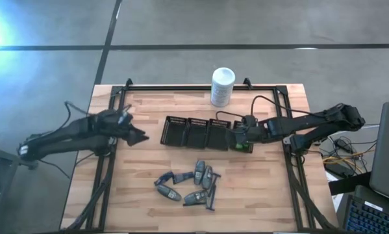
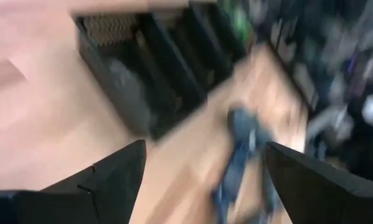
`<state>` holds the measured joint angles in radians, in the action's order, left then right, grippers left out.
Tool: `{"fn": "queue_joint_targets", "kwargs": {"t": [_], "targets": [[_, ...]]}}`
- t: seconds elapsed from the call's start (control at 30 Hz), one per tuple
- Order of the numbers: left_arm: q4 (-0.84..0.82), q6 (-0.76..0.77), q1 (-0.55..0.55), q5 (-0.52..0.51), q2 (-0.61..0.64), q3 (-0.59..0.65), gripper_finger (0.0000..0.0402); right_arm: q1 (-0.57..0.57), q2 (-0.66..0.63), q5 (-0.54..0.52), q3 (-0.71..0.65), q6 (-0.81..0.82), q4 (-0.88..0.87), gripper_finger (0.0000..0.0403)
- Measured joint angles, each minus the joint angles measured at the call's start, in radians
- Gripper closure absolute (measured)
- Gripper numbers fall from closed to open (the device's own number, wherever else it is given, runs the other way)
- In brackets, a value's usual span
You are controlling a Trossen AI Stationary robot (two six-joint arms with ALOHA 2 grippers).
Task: Pick & Place Travel size toiletries
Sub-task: Put the blue shave cream into the left black bin
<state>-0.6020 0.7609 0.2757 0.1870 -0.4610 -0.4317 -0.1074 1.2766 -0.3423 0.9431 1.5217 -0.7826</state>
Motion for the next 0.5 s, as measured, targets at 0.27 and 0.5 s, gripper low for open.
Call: {"fn": "queue_joint_targets", "kwargs": {"t": [0.27,0.5], "targets": [[-0.158,-0.214,-0.186,-0.053,-0.273,-0.203,0.0071,0.0,0.001,0.029,-0.003,-0.024,0.0,0.0062],[-0.147,-0.224,-0.479,-0.258,-0.443,-0.261,0.0072,-0.02,0.001,0.038,-0.004,-0.035,-0.042,0.0073]]}}
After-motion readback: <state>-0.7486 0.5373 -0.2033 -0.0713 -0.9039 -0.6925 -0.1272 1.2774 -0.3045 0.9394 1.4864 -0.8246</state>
